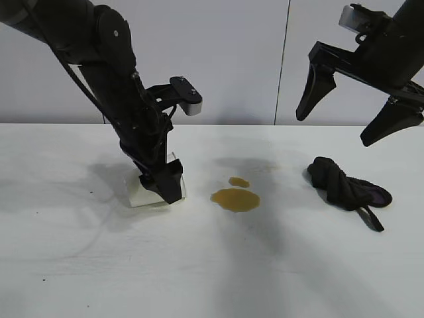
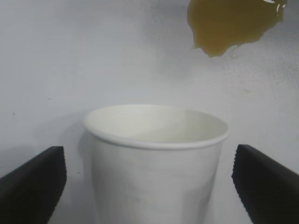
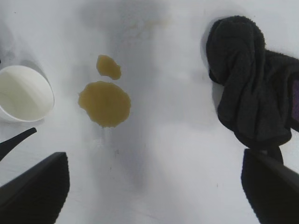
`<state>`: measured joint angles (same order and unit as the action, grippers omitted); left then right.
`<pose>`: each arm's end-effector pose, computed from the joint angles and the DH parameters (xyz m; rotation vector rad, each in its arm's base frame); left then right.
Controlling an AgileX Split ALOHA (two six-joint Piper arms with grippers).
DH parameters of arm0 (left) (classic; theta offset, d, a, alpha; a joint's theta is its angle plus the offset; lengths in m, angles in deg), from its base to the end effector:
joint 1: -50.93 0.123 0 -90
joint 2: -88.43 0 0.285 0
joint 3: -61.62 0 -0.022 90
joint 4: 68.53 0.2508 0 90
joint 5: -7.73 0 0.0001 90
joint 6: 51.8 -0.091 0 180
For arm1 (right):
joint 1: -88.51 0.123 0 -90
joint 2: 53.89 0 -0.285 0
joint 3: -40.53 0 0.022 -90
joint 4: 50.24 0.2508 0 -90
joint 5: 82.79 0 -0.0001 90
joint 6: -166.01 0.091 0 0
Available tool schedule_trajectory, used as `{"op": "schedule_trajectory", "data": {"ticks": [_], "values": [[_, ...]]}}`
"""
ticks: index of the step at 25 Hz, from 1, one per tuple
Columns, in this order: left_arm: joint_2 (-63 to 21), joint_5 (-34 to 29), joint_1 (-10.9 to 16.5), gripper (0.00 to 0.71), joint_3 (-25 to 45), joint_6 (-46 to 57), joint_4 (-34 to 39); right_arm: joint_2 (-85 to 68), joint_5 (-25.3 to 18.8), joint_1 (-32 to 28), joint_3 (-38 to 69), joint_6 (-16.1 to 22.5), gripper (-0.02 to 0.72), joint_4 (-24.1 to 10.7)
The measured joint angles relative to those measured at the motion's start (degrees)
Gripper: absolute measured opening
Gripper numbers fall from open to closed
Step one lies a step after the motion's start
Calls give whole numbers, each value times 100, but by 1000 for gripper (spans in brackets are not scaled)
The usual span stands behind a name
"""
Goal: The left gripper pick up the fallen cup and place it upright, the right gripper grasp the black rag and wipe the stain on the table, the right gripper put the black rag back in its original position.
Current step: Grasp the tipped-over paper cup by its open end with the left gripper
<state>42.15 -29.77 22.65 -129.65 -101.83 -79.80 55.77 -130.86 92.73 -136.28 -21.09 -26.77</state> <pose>0.3930 -0.2237 0.1284 1.5999 2.2610 -0.1084 0.3644 0.0540 0.2334 0.0375 2.7659 0.4771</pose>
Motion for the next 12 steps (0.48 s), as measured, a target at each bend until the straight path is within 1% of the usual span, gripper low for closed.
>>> {"op": "schedule_trajectory", "data": {"ticks": [1,2,3,5,7,9,12], "values": [[0,0,0,694,0,0,0,0,0,0,0,0,694,0],[0,5,0,678,0,0,-14,0,0,0,0,0,694,0],[0,28,0,651,0,0,-48,0,0,0,0,0,694,0],[0,42,0,570,0,0,-84,0,0,0,0,0,694,0],[0,72,0,515,0,0,-87,0,0,0,0,-6,694,0],[0,146,0,492,0,0,-89,0,0,0,0,-6,694,0],[0,190,0,482,0,-5,-94,0,0,0,0,-6,694,0]]}}
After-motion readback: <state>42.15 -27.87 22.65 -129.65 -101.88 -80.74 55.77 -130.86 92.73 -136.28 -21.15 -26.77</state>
